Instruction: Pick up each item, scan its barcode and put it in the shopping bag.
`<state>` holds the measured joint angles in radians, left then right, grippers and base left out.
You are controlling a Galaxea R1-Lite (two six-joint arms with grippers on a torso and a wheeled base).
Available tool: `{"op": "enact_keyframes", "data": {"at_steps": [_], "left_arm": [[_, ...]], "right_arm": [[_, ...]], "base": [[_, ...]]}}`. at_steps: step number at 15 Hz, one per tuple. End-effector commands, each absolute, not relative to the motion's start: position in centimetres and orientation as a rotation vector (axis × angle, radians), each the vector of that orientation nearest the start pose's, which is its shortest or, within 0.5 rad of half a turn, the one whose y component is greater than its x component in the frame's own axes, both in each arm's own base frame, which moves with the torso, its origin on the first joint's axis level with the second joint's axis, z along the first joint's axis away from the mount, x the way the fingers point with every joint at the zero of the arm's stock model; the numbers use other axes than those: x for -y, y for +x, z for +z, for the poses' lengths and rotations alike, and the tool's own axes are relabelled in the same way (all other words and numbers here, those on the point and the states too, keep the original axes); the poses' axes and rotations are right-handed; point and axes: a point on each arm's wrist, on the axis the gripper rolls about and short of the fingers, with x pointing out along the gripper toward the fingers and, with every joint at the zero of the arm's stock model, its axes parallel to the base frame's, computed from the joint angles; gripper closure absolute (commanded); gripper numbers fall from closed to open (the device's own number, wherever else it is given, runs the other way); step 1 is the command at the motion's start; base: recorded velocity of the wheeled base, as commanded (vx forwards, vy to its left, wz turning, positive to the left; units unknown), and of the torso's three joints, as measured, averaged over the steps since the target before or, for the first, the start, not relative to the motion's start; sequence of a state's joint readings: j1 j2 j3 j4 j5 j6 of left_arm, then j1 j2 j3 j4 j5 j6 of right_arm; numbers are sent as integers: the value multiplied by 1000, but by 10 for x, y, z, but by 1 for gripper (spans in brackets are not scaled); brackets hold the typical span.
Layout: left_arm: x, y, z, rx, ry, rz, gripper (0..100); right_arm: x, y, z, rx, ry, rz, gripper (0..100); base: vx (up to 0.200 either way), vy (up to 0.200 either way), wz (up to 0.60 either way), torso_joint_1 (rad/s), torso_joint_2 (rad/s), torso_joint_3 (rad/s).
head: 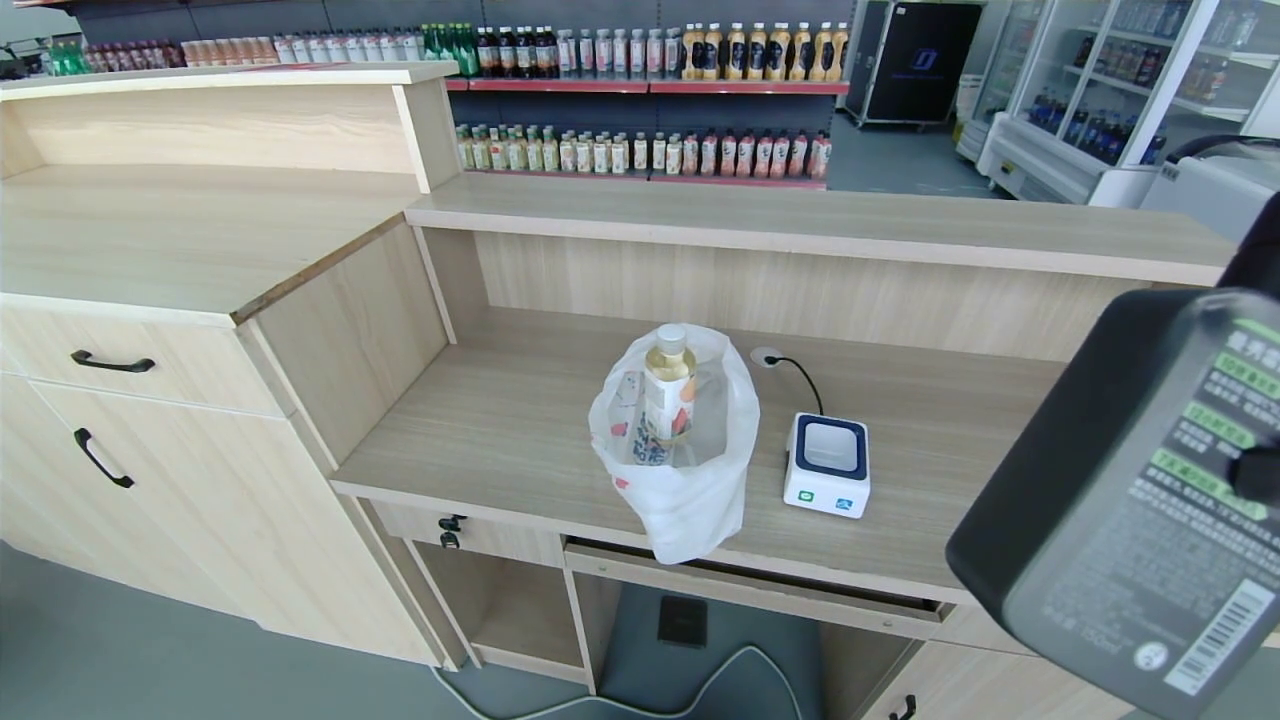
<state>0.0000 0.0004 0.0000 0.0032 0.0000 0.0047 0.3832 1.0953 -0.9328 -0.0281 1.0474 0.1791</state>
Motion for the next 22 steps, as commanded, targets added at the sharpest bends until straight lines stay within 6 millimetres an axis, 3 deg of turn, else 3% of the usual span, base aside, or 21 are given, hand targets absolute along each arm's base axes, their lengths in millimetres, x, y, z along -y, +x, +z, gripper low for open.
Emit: {"op": "enact_keyframes", "data": {"at_steps": [1, 15, 17, 18, 21, 22], "left_arm": [[0, -23, 75, -3, 5, 0, 0], [0, -23, 75, -3, 5, 0, 0], [0, -23, 75, -3, 5, 0, 0], [0, -23, 75, -3, 5, 0, 0], [0, -23, 75, -3, 5, 0, 0], [0, -23, 75, -3, 5, 0, 0]], "right_arm": [[-70, 122, 300, -272, 197, 1413, 100], [-71, 130, 298, -257, 176, 1330, 100], [-71, 149, 288, -188, 20, 1182, 100], [-69, 177, 272, -141, -214, 995, 100], [-22, 241, 228, -5, -702, 713, 100], [-10, 252, 215, 40, -816, 656, 100]], "base": [[0, 0, 0, 0, 0, 0], [0, 0, 0, 0, 0, 0], [0, 0, 0, 0, 0, 0], [0, 0, 0, 0, 0, 0], [0, 0, 0, 0, 0, 0], [0, 0, 0, 0, 0, 0]]}}
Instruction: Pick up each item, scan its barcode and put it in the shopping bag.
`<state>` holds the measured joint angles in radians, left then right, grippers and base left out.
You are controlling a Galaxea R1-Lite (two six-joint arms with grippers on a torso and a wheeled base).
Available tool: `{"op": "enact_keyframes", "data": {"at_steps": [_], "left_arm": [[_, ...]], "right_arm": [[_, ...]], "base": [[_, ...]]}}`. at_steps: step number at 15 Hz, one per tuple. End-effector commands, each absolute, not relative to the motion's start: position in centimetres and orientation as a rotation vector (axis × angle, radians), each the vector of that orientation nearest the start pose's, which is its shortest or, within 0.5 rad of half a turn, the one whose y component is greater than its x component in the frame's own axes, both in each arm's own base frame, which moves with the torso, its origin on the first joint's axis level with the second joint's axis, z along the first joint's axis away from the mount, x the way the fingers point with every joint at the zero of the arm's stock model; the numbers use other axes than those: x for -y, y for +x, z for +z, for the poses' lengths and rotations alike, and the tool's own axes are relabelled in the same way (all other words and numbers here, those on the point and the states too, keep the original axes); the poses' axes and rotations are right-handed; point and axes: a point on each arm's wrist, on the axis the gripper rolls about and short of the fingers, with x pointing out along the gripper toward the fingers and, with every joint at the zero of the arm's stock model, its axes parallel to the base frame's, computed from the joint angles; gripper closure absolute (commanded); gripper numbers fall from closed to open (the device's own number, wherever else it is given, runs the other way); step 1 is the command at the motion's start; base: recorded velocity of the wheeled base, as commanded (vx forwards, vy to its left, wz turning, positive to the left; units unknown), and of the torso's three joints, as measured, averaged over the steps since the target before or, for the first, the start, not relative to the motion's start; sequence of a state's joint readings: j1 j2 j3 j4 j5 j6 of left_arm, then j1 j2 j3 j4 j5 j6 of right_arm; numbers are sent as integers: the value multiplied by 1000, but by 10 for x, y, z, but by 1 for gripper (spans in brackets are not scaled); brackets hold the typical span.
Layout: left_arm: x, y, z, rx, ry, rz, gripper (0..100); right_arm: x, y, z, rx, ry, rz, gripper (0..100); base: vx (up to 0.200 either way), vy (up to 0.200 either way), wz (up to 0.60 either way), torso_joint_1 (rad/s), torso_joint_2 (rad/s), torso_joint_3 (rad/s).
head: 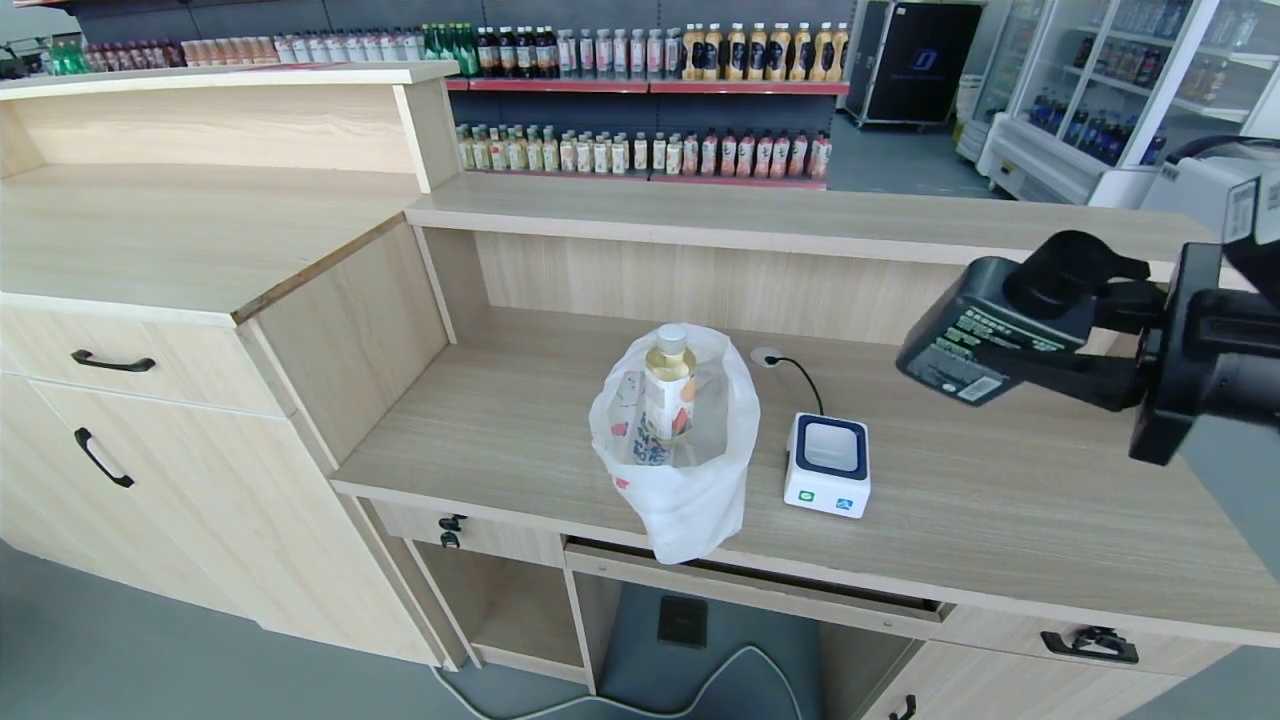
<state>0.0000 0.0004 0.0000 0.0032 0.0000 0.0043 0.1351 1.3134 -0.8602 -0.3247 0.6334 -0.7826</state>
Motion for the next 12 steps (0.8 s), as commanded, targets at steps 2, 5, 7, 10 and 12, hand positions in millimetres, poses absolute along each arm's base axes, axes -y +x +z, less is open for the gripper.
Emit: {"op": "enact_keyframes", "data": {"at_steps": [2, 5, 7, 10, 12], "left_arm": [[0, -23, 75, -3, 5, 0, 0], [0, -23, 75, -3, 5, 0, 0], [0, -23, 75, -3, 5, 0, 0], [0, -23, 75, -3, 5, 0, 0], [0, -23, 75, -3, 5, 0, 0]], "right_arm": [[4, 262, 203, 90, -916, 588, 100], [9, 280, 193, 156, -990, 539, 100], [11, 289, 186, 188, -1071, 538, 100], [17, 297, 178, 234, -1153, 538, 100], [26, 312, 158, 303, -1270, 579, 100]], "base": [[0, 0, 0, 0, 0, 0], [0, 0, 0, 0, 0, 0], [0, 0, 300, 1, 4, -1], [0, 0, 600, -2, 2, 7], [0, 0, 0, 0, 0, 0]]}}
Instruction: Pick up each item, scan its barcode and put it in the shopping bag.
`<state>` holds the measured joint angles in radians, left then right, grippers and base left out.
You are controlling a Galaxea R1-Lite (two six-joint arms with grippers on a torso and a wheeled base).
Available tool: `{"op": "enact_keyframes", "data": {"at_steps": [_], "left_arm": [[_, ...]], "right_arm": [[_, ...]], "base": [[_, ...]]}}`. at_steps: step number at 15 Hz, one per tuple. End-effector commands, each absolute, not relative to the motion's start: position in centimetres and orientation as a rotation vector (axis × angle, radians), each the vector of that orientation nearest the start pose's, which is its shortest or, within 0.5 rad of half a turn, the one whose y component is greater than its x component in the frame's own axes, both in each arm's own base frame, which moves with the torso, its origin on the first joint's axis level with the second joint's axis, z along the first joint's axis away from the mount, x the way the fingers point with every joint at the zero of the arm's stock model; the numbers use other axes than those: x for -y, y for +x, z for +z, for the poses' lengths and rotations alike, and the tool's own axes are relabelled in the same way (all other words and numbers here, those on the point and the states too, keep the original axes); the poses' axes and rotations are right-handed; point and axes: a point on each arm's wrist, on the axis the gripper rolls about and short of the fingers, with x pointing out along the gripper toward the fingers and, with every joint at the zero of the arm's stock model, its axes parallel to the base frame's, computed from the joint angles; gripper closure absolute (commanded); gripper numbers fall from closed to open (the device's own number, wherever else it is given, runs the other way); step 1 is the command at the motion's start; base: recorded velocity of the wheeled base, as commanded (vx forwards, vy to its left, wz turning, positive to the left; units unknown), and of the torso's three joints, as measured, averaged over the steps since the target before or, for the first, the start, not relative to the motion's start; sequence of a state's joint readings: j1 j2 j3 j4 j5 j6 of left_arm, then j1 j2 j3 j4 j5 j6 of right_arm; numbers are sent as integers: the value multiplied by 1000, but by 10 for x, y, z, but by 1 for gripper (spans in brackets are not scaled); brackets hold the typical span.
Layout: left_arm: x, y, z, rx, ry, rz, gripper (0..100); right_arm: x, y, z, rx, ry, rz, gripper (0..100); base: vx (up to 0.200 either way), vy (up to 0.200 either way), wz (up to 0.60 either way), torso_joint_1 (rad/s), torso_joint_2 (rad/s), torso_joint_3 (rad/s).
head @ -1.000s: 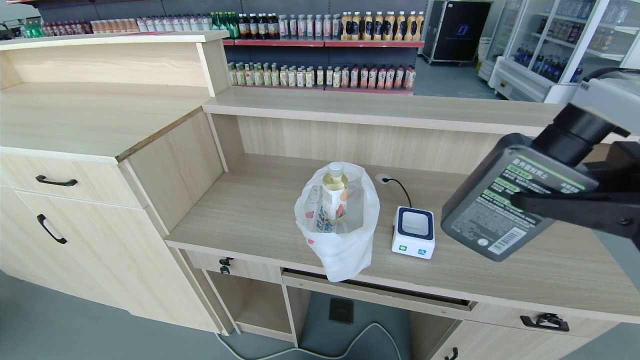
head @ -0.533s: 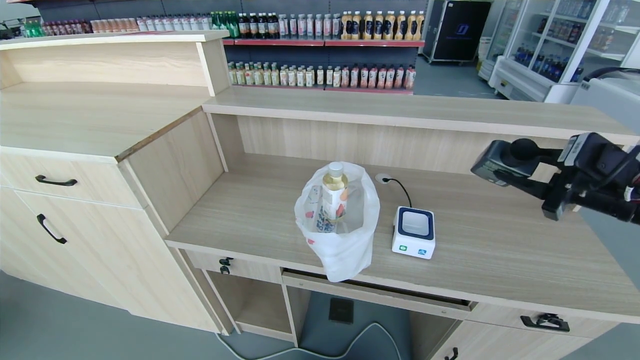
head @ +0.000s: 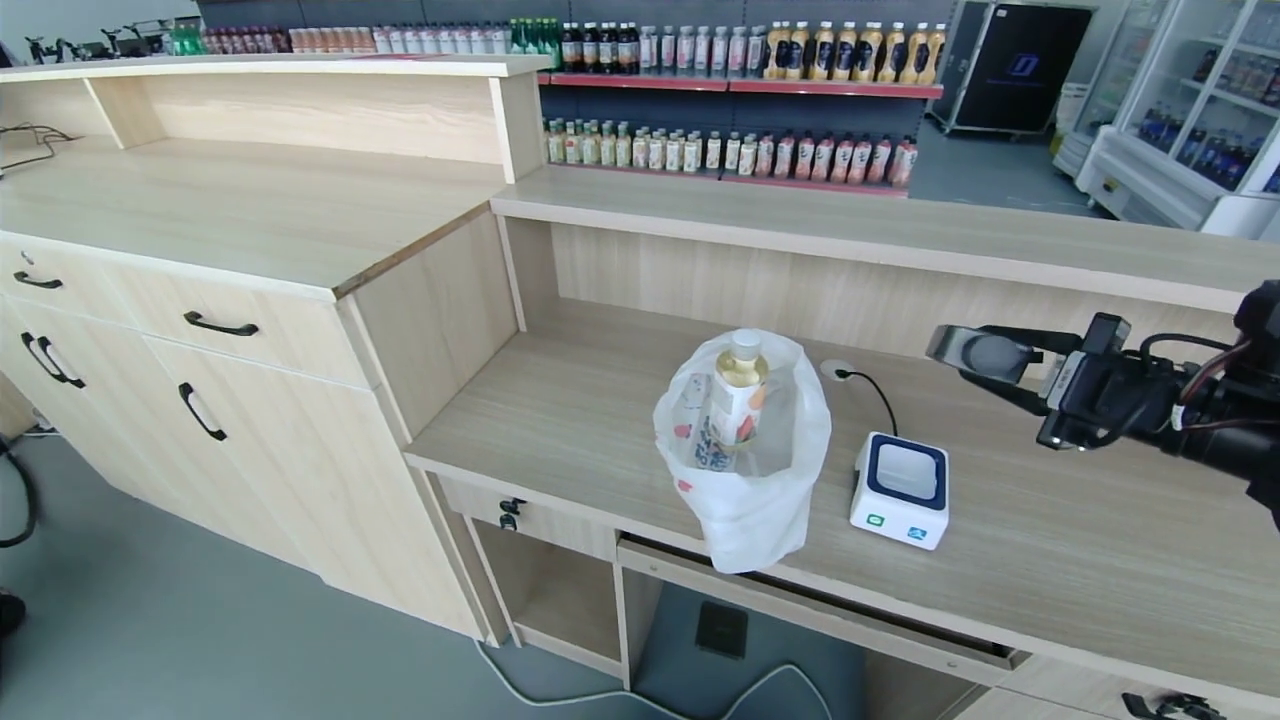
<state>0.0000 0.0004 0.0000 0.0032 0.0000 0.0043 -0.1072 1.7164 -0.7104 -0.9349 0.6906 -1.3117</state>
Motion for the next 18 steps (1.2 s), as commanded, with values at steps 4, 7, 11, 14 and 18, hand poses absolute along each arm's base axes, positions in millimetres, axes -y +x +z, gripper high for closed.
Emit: {"op": "enact_keyframes", "data": {"at_steps": [4, 7, 11, 14, 18], "left_arm": [[0, -23, 75, -3, 5, 0, 0], [0, -23, 75, -3, 5, 0, 0], [0, -23, 75, -3, 5, 0, 0], [0, -23, 75, -3, 5, 0, 0], [0, -23, 75, -3, 5, 0, 0]], "right_arm": [[45, 328, 126, 273, -1350, 572, 100], [49, 331, 106, 301, -1322, 665, 100], [51, 340, 92, 326, -1332, 685, 100], [51, 344, 84, 358, -1350, 682, 100], [51, 347, 74, 412, -1396, 724, 100]], "base": [[0, 0, 0, 0, 0, 0], [0, 0, 0, 0, 0, 0], [0, 0, 0, 0, 0, 0], [0, 0, 0, 0, 0, 0], [0, 0, 0, 0, 0, 0]]}}
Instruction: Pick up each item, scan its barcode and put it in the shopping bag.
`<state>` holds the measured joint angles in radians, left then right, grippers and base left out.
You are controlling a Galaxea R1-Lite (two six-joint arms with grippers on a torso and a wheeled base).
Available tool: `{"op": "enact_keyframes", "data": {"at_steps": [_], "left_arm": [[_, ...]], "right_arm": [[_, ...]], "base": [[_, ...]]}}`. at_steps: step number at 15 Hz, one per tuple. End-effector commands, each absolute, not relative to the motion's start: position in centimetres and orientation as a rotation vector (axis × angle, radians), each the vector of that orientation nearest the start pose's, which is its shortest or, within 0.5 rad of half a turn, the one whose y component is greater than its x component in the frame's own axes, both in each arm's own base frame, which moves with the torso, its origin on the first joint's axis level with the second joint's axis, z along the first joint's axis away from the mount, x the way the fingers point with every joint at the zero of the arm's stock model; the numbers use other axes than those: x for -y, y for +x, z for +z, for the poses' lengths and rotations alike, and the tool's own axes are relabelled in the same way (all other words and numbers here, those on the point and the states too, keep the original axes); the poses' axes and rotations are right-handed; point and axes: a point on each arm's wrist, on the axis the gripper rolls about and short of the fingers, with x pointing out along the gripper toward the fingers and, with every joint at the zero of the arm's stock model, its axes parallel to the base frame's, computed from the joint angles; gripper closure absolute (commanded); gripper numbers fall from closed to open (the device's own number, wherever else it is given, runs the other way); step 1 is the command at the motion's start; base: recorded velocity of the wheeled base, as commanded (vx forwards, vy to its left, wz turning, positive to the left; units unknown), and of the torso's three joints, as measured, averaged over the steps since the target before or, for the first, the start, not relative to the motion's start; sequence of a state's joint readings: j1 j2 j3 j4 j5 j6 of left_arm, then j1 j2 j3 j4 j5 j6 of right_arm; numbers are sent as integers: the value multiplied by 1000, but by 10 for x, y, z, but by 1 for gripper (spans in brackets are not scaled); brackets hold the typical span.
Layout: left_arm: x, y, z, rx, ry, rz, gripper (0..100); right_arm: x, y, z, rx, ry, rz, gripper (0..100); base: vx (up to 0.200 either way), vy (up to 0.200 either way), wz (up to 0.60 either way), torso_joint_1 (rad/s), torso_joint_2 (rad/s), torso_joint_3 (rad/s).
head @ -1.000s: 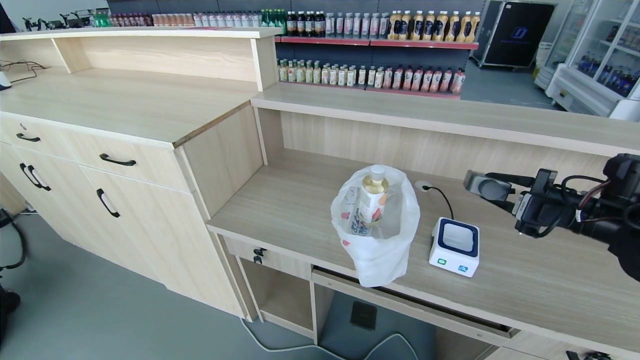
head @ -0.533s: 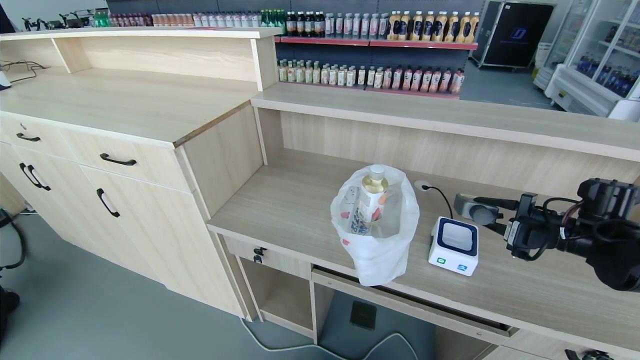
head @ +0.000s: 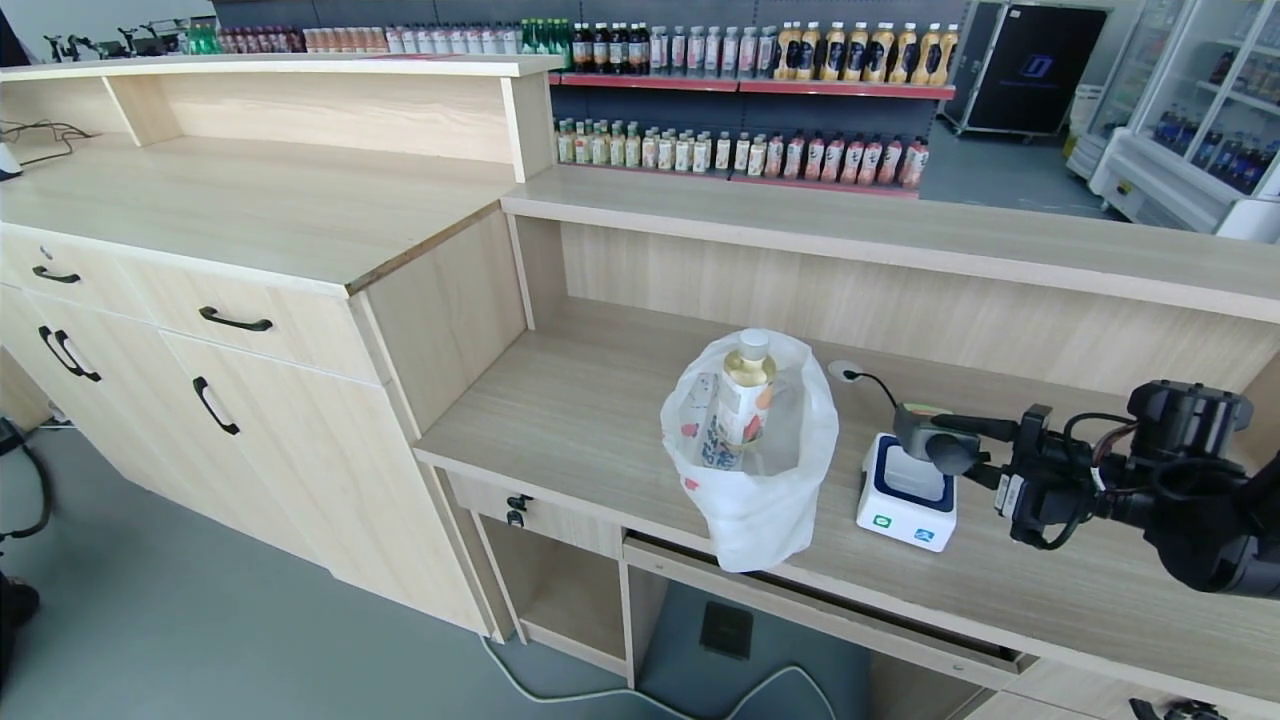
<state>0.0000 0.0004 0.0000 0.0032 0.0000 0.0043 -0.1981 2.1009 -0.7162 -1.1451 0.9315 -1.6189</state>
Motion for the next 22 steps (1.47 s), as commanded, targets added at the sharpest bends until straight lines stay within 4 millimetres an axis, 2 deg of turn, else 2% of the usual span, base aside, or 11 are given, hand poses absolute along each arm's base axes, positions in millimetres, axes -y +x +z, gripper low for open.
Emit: {"op": "enact_keyframes", "data": {"at_steps": [1, 6, 14, 22], "left_arm": [[0, -23, 75, -3, 5, 0, 0], [0, -23, 75, -3, 5, 0, 0], [0, -23, 75, -3, 5, 0, 0], [0, -23, 75, -3, 5, 0, 0]], "right_arm": [[51, 347, 73, 413, -1396, 725, 100], [51, 355, 63, 402, -1381, 738, 100], [39, 369, 49, 419, -1365, 779, 100], [36, 373, 48, 427, -1364, 785, 100]], "base": [[0, 0, 0, 0, 0, 0], [0, 0, 0, 0, 0, 0], [0, 0, 0, 0, 0, 0], [0, 0, 0, 0, 0, 0]]}}
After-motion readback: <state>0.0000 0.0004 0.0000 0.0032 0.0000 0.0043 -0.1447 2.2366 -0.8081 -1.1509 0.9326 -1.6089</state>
